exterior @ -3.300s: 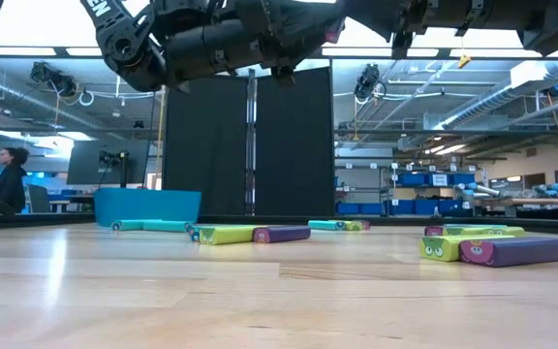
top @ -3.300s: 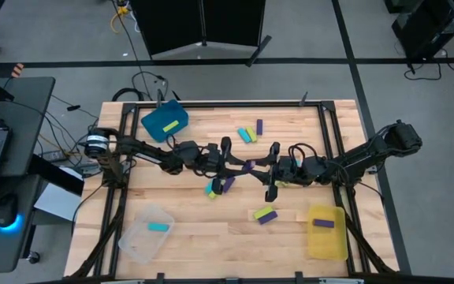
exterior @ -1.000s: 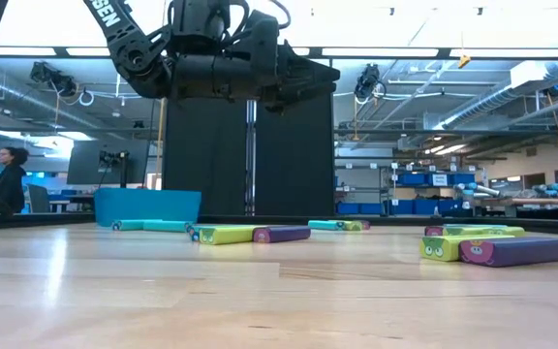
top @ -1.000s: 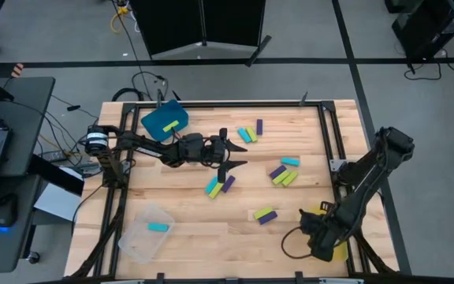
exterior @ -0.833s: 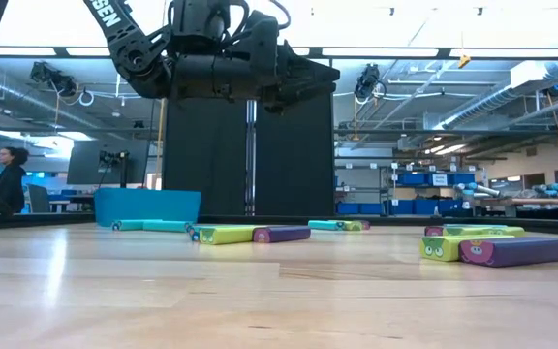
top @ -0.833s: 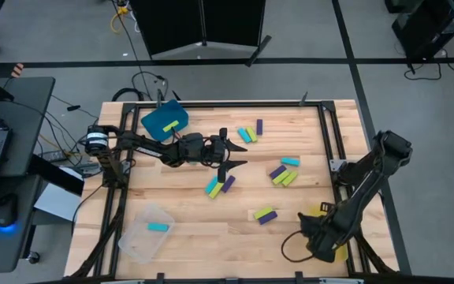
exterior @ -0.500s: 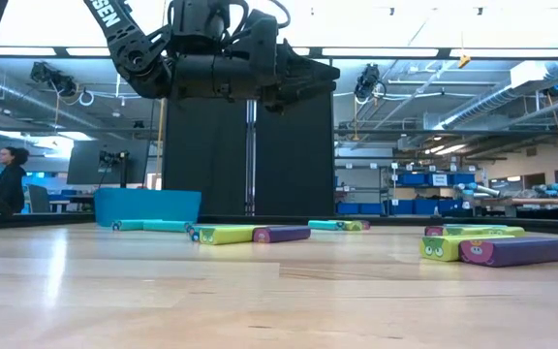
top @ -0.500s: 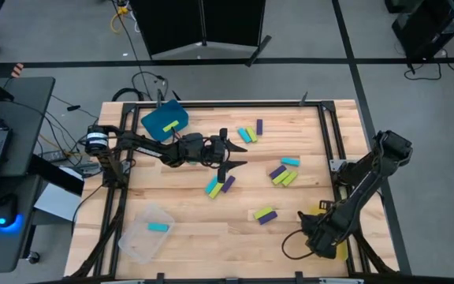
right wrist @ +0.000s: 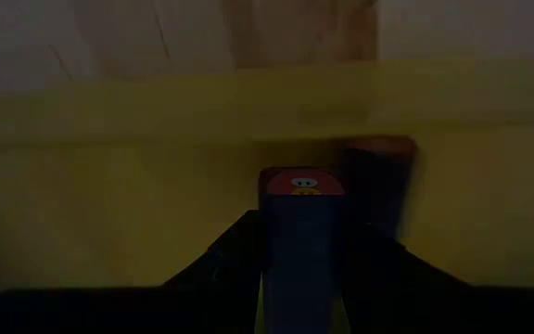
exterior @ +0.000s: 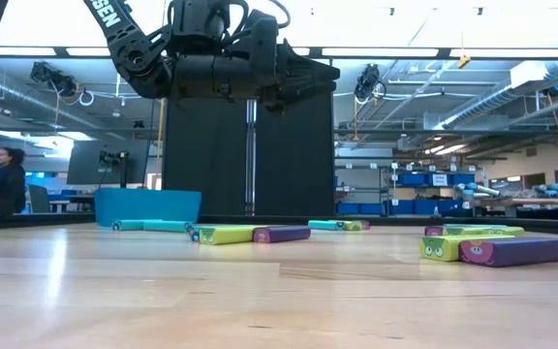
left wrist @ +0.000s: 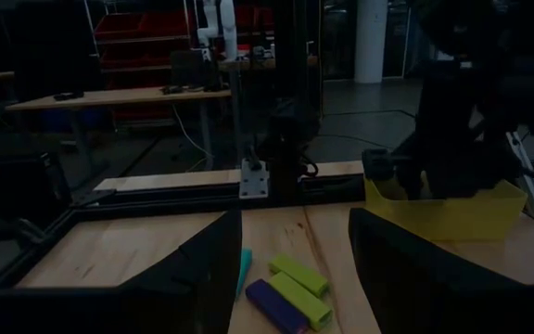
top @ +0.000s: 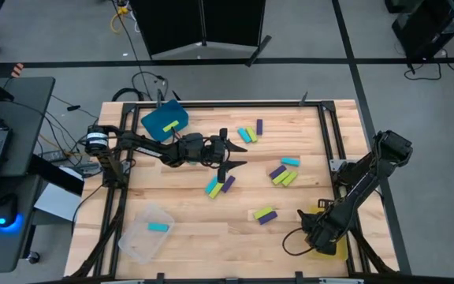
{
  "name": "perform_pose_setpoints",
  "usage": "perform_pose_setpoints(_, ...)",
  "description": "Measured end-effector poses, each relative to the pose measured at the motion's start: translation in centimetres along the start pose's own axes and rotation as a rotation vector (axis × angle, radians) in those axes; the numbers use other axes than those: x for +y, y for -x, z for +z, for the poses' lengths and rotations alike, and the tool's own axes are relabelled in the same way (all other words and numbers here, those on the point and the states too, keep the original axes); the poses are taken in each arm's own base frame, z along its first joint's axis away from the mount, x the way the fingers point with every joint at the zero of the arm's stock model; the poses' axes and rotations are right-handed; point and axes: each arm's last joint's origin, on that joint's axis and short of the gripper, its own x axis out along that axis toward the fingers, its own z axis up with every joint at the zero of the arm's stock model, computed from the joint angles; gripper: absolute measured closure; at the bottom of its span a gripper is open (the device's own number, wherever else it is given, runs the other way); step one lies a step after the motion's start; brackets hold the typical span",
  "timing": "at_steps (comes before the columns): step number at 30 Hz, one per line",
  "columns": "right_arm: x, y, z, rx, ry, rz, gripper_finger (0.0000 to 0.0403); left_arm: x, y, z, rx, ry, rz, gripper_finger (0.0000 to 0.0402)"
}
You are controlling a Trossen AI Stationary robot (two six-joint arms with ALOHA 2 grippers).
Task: Sort blocks
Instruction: Put the violet block into the yellow bin
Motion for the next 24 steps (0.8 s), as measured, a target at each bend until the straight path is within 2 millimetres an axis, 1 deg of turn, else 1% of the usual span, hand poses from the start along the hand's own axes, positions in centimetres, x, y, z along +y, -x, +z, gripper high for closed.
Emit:
perform_pose_setpoints(7, -0.7, -1.4, -0.1, 0.015, 0.003, 0.024, 0.0283, 0.0, 0.0, 0.0, 0.000, 0.002, 0.000, 0.0195)
perform_pose_setpoints(13, -0.8, -1.5, -0.1, 0.023, 0.016, 0.023, 0.0281, 0.0, 0.0, 0.0, 0.001, 0.003, 0.000, 0.0195)
perform_pose_setpoints(19, -0.8, -1.5, -0.1, 0.024, 0.022, 0.020, 0.0242, 0.0, 0.0, 0.0, 0.002, 0.003, 0.001, 0.0195)
perform_pose_setpoints(24, -0.8, -1.2, -0.2, 0.032, 0.024, 0.007, 0.0238, 0.0, 0.0, 0.0, 0.002, 0.003, 0.001, 0.0195)
